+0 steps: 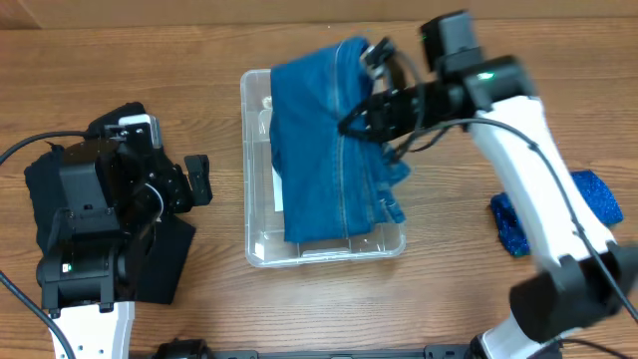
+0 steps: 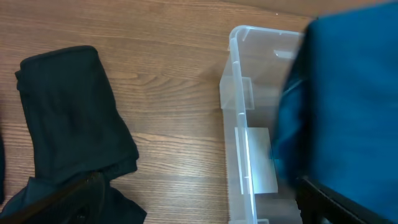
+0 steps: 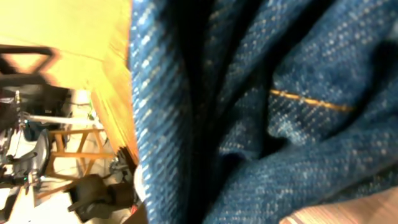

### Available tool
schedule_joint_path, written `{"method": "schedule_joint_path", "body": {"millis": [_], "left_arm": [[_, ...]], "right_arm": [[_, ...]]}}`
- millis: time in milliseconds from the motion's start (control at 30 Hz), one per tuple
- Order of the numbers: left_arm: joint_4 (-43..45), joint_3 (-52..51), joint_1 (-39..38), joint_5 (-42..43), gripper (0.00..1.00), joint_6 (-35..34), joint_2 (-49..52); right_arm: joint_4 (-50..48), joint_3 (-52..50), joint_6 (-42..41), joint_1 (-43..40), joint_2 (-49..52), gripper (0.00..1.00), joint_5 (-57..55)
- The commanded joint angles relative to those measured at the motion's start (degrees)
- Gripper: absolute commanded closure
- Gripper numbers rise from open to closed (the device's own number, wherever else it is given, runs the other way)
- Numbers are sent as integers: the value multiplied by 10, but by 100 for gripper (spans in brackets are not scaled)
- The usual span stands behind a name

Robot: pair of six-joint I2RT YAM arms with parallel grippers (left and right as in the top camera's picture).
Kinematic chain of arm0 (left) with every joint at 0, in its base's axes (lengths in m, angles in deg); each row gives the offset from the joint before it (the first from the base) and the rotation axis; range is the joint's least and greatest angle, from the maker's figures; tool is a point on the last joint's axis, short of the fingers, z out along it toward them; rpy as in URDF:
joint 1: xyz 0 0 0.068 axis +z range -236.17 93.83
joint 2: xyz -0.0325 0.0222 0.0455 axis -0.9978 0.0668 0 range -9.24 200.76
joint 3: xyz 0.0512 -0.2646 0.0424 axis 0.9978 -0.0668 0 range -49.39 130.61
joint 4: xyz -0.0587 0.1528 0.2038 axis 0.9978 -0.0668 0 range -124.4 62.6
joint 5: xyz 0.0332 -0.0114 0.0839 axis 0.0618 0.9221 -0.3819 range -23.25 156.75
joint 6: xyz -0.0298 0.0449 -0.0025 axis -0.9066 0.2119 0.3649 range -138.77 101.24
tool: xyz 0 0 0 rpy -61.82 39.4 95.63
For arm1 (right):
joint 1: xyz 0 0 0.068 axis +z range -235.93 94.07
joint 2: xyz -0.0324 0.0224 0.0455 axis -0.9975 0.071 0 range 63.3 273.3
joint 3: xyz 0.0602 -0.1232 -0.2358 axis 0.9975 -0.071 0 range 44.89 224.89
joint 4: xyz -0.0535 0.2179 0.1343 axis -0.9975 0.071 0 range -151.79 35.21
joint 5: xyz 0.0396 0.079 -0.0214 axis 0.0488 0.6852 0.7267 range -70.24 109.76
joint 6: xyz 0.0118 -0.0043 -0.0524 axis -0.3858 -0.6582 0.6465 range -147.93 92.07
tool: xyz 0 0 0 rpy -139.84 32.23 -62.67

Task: Pack container
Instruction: 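Carry the jeans left and lower them into the clear container, then press the jeans flat in the container with the right gripper, release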

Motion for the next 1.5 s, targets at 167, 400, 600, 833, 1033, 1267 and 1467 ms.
{"method": "schedule_joint_path", "body": {"millis": [167, 400, 600, 833, 1033, 1267, 1467], "left_arm": [[1, 15, -4, -4, 0, 11, -2], [-3, 15, -4, -4, 0, 12, -2], [-11, 15, -4, -4, 0, 12, -2], [-13, 15, -4, -4, 0, 12, -2], [-13, 15, -4, -4, 0, 12, -2], [-14, 15, -4, -4, 0, 12, -2], [-14, 15, -4, -3, 0, 11, -2]], "right_arm": [[-120, -57, -112, 60, 27, 96, 64], [-169, -84, -178, 53, 38, 96, -44], [-139, -84, -189, 53, 38, 38, -221], [-88, -62, -173, 53, 38, 38, -284], [44, 55, -139, 64, 31, 42, -433], [110, 127, -43, 103, 31, 79, -462], [63, 76, -41, 114, 68, 96, -475]]}}
